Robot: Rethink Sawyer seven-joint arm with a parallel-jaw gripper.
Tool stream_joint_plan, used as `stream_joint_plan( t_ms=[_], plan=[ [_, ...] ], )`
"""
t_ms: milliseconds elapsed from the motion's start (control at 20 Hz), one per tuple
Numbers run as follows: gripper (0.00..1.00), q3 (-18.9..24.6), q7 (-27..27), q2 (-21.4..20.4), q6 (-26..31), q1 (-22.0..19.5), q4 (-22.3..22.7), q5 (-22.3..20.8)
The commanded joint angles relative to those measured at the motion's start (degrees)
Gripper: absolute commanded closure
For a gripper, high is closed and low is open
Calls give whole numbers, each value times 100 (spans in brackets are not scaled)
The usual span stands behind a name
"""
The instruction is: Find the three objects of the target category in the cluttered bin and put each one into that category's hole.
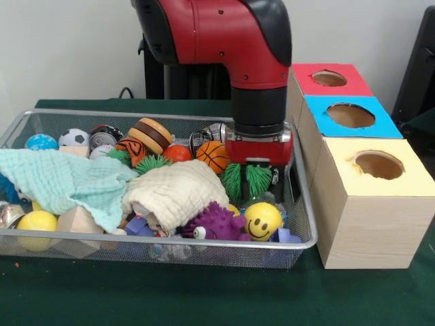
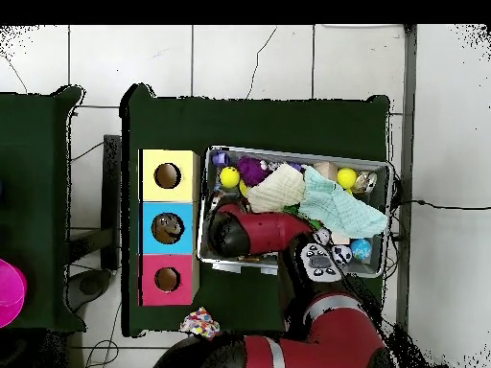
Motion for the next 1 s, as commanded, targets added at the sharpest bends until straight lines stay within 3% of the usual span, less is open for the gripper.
stream_joint_plan(
  t_ms=[50,300,450,600,750,1000],
  plan=[
    [0,724,340,126,54,-186,556,-173],
    [0,499,318,691,180,-3,116,-78],
    [0,105,380,1257,148,308,-477,14],
    [0,-515,521,1981,-397,785,-1337,107],
    [0,-287,335,2522,-806,554,-1813,-41],
    [0,116,212,2833,-1480,213,-2057,-630]
  ],
)
